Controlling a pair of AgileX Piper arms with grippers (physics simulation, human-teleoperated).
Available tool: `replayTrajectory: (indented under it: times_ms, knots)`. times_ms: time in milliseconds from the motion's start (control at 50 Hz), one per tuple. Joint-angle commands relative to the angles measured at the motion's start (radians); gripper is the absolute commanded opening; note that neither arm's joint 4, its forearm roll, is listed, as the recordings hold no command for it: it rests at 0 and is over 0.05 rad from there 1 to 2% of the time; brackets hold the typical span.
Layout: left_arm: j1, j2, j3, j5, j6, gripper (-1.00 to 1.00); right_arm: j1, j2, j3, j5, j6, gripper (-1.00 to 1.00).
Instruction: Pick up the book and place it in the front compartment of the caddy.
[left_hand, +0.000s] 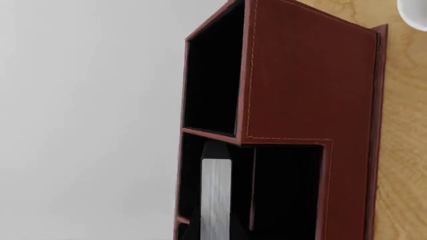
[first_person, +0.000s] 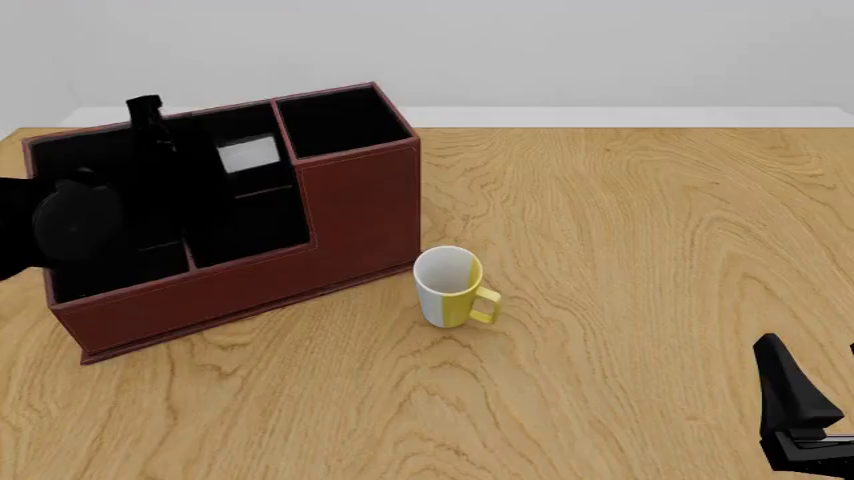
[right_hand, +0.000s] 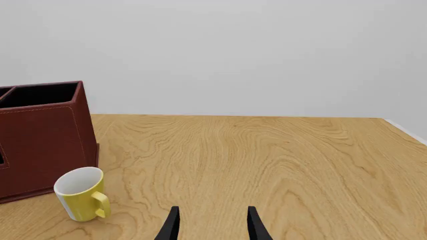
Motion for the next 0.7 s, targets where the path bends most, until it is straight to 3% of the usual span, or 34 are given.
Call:
replayTrajectory:
  times_ms: [20, 440, 700]
  knots:
    - [0.012, 0.028, -0.115, 0.073, -0.001, -1.00, 0.000, 0.000, 0.000, 0.000, 0.000, 1.00]
    - [0.026, 0.121, -0.238, 0.185, -0.024, -1.00, 0.000, 0.000, 0.000, 0.000, 0.000, 1.00]
    - [0.078, 0.206, -0.246, 0.122, 0.052, -1.00, 0.000, 0.000, 0.000, 0.000, 0.000, 1.00]
